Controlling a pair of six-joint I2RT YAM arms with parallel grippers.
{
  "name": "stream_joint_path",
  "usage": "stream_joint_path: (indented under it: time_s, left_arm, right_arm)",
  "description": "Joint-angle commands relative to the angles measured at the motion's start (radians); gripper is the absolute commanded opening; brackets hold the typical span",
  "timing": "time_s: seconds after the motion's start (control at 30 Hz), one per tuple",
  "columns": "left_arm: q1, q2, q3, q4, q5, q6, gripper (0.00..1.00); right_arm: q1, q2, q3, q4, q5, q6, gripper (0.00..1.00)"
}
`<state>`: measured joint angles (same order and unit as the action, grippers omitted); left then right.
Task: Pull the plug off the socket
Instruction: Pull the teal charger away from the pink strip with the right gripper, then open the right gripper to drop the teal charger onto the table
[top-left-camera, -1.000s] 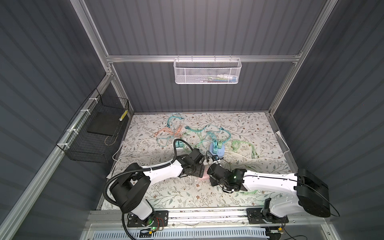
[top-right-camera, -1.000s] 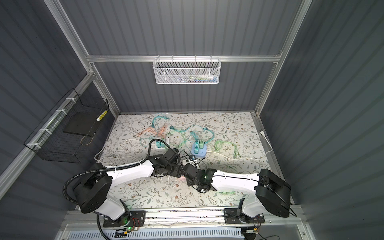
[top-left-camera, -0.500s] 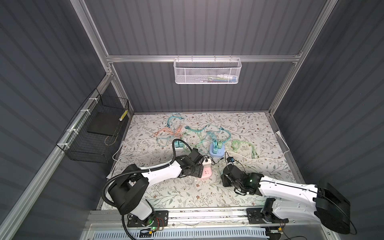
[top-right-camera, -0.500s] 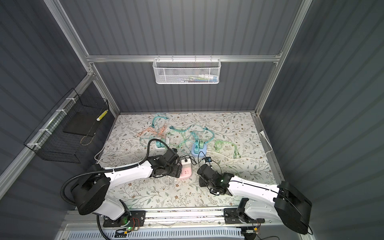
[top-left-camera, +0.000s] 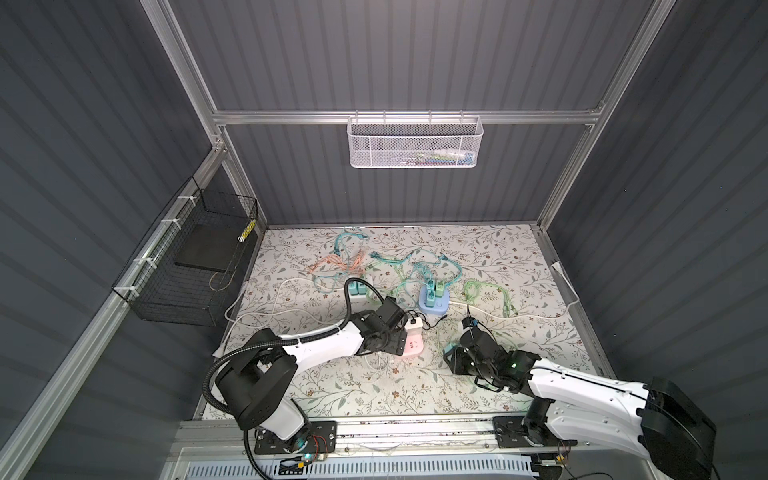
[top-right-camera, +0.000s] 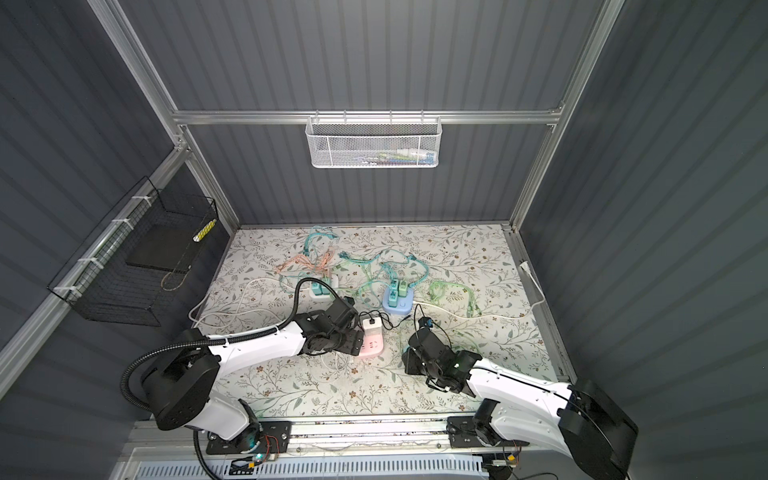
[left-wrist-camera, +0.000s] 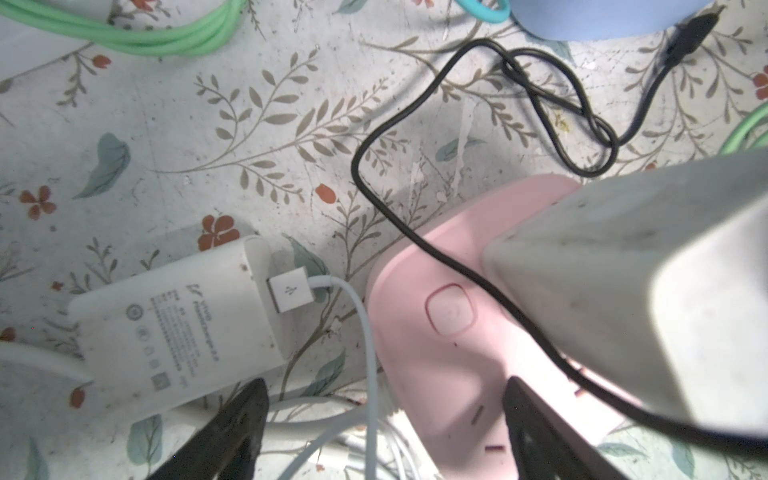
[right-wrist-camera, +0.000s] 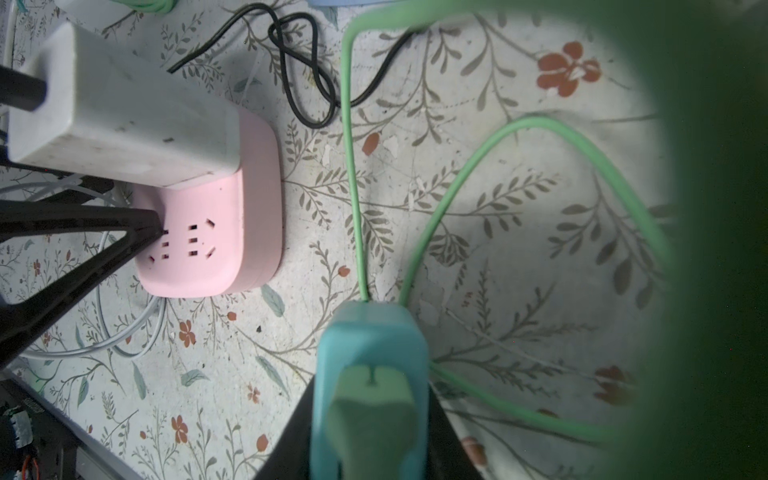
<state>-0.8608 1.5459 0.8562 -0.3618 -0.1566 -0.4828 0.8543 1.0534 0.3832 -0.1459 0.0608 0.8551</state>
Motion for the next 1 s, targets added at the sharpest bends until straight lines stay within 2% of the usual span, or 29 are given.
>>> stream_joint_path:
  time_s: [0.0,0.27,0.5,0.63,0.97]
  left_arm:
    - [0.006,0.001,-0.034,-0.066,-0.033,0.012,0.88]
    - [0.006,-0.013,-0.036,-0.07,-0.043,0.015,0.89]
    - [0.006,-0.017,-0.034,-0.069,-0.048,0.016,0.89]
    - [0.006,-0.027,-0.038,-0.068,-0.055,0.016,0.89]
    - [0.006,-0.065,-0.061,-0.047,-0.057,0.012,0.92]
  right_arm:
    - [-0.011,-0.013,-0.015,-0.014,-0.005,0.026,0.34]
    - [-0.014,-0.063,-0.002,-0.15,0.095,0.11,0.58]
    - [-0.014,-0.098,0.05,-0.27,0.153,0.119,0.6]
    - [-0.001,-0.095,0.082,-0.267,0.163,0.068,0.61]
    - [0.154,0.044,0.177,-0.163,0.297,-0.056,0.64]
